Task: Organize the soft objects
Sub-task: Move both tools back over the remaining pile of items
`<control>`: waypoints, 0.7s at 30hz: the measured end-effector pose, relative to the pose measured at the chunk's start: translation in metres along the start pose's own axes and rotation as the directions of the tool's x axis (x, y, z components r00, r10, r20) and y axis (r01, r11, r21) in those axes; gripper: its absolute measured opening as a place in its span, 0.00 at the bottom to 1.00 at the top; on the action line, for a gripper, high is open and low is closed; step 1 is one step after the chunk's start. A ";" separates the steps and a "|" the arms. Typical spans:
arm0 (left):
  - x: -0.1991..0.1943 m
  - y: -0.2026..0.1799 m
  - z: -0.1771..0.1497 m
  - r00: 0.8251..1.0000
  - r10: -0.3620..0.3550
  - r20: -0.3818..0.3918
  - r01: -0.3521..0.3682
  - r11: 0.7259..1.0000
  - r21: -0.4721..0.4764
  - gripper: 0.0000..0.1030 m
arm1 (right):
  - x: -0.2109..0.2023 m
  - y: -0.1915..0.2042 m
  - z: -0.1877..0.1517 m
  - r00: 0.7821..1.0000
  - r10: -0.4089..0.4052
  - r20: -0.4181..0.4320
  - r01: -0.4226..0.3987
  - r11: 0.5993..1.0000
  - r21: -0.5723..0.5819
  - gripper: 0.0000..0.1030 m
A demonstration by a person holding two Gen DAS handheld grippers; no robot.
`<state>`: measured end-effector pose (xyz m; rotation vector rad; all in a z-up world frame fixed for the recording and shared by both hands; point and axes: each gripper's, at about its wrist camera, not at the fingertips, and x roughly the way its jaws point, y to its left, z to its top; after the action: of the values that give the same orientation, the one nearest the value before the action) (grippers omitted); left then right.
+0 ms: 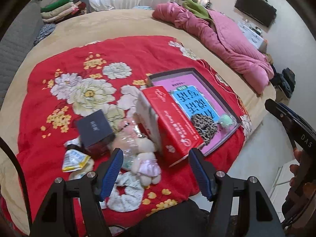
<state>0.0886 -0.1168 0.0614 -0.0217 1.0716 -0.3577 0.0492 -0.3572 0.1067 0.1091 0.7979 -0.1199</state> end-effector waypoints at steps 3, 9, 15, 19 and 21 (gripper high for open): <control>-0.011 0.018 -0.002 1.000 0.022 0.012 -0.021 0.999 -0.025 0.66 | -0.003 0.009 0.002 1.000 0.020 0.005 -0.020 1.000 -0.004 0.73; -0.025 0.058 -0.006 0.998 0.058 0.023 -0.056 0.995 -0.086 0.66 | -0.010 0.034 0.006 0.998 0.056 0.020 -0.055 0.998 -0.044 0.73; -0.035 0.102 -0.013 0.995 0.092 0.027 -0.087 0.982 -0.170 0.66 | -0.012 0.062 0.006 0.994 0.105 0.015 -0.103 0.991 -0.085 0.73; -0.039 0.126 -0.020 0.993 0.117 0.024 -0.109 0.971 -0.214 0.66 | -0.010 0.084 0.003 0.990 0.140 0.001 -0.139 0.983 -0.121 0.73; -0.039 0.135 -0.024 0.992 0.124 0.018 -0.116 0.966 -0.232 0.66 | -0.008 0.093 0.000 0.987 0.159 -0.014 -0.159 0.979 -0.131 0.73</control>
<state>0.0883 0.0261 0.0576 -0.1687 1.0720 -0.1213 0.0575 -0.2647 0.1171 0.0481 0.7955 0.0841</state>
